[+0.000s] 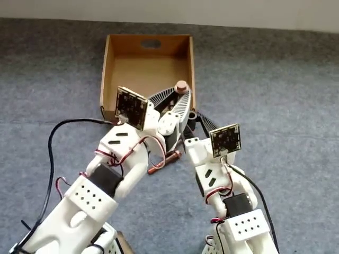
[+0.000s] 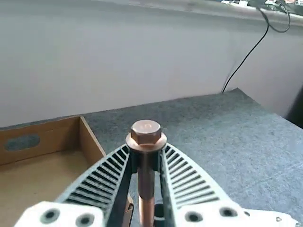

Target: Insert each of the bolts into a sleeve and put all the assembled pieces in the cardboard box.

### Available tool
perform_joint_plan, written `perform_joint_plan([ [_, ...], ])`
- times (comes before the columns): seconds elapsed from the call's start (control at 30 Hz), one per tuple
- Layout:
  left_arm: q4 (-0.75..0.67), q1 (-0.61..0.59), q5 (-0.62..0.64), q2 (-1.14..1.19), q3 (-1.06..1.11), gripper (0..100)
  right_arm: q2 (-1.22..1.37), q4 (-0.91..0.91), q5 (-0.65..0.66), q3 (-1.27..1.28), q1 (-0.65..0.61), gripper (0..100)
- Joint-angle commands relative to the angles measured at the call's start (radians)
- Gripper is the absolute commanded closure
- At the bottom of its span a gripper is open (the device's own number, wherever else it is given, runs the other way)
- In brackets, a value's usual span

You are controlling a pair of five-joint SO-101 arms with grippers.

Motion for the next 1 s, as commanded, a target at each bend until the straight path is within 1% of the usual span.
perform_joint_plan([
  [0.0,-0.061,0.008,-0.005,0.076,-0.039,99,-0.016,-0.024,0.005,-0.010,0.010,99.1],
  [0.13,-0.091,0.012,-0.005,0.150,-0.079,99,-0.016,-0.024,0.005,-0.008,0.010,99.1],
  [0.4,-0.091,0.008,-0.005,0.148,-0.088,99,-0.016,-0.024,0.005,-0.008,0.010,99.1],
  [0.63,-0.091,0.007,-0.005,0.079,-0.094,99,-0.016,-0.024,0.005,-0.008,0.010,99.1],
  [0.87,-0.095,0.007,-0.005,0.079,-0.099,99,-0.016,-0.024,0.005,-0.008,0.005,99.1],
  [0.97,-0.144,0.007,-0.005,0.087,-0.093,99,-0.016,-0.024,0.005,-0.008,0.005,99.1],
])
